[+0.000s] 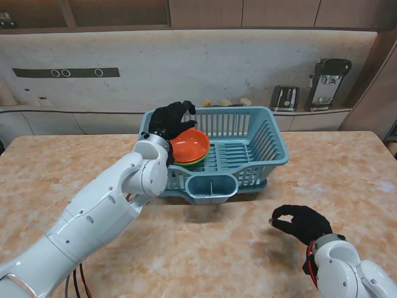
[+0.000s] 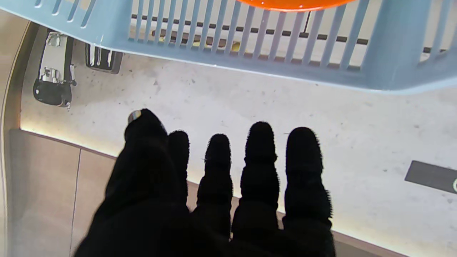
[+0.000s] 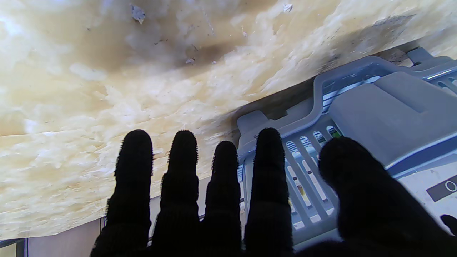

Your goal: Stack bowls and put them on the dishrack

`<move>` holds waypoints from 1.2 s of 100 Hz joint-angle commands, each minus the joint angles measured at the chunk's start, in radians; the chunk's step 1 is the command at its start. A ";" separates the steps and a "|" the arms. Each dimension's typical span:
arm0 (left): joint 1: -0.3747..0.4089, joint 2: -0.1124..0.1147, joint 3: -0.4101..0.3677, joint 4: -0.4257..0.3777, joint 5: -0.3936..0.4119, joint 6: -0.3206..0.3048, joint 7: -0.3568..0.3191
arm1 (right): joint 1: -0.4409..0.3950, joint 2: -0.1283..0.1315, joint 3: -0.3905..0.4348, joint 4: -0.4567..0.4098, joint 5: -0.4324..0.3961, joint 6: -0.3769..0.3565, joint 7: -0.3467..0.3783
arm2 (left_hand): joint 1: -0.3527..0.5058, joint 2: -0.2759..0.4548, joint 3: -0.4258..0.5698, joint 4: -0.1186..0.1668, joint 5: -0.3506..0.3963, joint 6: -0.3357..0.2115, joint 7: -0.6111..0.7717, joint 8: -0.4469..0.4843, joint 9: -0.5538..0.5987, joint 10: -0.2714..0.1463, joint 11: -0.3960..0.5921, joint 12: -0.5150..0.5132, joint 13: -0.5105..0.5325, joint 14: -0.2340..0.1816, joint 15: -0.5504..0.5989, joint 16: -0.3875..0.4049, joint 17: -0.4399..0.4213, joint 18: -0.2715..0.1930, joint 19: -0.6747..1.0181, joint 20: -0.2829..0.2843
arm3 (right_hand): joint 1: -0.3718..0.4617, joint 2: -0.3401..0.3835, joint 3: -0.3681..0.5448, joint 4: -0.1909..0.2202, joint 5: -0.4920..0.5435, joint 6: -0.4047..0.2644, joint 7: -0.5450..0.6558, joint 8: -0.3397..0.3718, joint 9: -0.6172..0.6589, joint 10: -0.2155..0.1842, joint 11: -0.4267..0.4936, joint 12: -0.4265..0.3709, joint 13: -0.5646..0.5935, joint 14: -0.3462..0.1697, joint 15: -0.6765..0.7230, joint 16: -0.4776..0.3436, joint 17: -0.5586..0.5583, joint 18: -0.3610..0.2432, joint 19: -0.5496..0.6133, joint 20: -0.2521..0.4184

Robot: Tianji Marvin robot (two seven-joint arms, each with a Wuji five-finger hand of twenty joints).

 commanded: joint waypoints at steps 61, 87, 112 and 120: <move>0.381 0.048 -0.193 -0.363 0.099 -0.071 0.060 | 0.013 -0.001 -0.031 0.004 -0.004 -0.013 0.030 | 0.042 -0.034 -0.005 0.026 0.078 -0.047 0.064 0.072 0.082 -0.019 0.008 0.053 0.049 0.015 0.020 0.058 0.020 0.051 0.028 0.028 | -0.037 0.022 -0.007 0.022 0.006 -0.022 0.007 0.010 0.009 -0.020 -0.010 0.007 0.018 0.001 -0.005 -0.004 -0.013 0.004 0.002 0.021; 0.524 0.058 -0.235 -0.454 0.155 -0.079 0.089 | 0.015 -0.002 -0.035 0.006 -0.004 -0.019 0.026 | 0.039 -0.047 -0.007 0.024 0.096 -0.054 0.072 0.099 0.108 -0.018 0.000 0.065 0.065 0.025 0.022 0.074 0.022 0.066 0.045 0.037 | -0.037 0.021 -0.008 0.022 0.006 -0.023 0.007 0.010 0.010 -0.020 -0.009 0.007 0.018 0.001 -0.006 -0.005 -0.013 0.004 0.002 0.021; 0.661 0.063 -0.278 -0.534 0.227 -0.061 0.149 | 0.008 -0.003 -0.031 0.001 -0.005 -0.017 0.021 | 0.028 -0.056 -0.009 0.023 0.119 -0.057 0.078 0.123 0.131 -0.017 -0.004 0.081 0.069 0.044 0.022 0.087 0.005 0.087 0.058 0.047 | -0.037 0.022 -0.008 0.022 0.007 -0.023 0.007 0.010 0.010 -0.023 -0.010 0.007 0.019 0.002 -0.004 -0.004 -0.013 0.004 0.002 0.020; 0.701 0.064 -0.289 -0.559 0.249 -0.048 0.164 | 0.008 -0.003 -0.031 0.000 -0.005 -0.018 0.021 | 0.022 -0.060 -0.011 0.021 0.125 -0.062 0.078 0.128 0.137 -0.019 -0.003 0.087 0.070 0.049 0.024 0.092 0.002 0.091 0.059 0.049 | -0.037 0.022 -0.007 0.022 0.008 -0.022 0.008 0.010 0.011 -0.021 -0.009 0.007 0.019 0.001 -0.005 -0.004 -0.013 0.005 0.002 0.020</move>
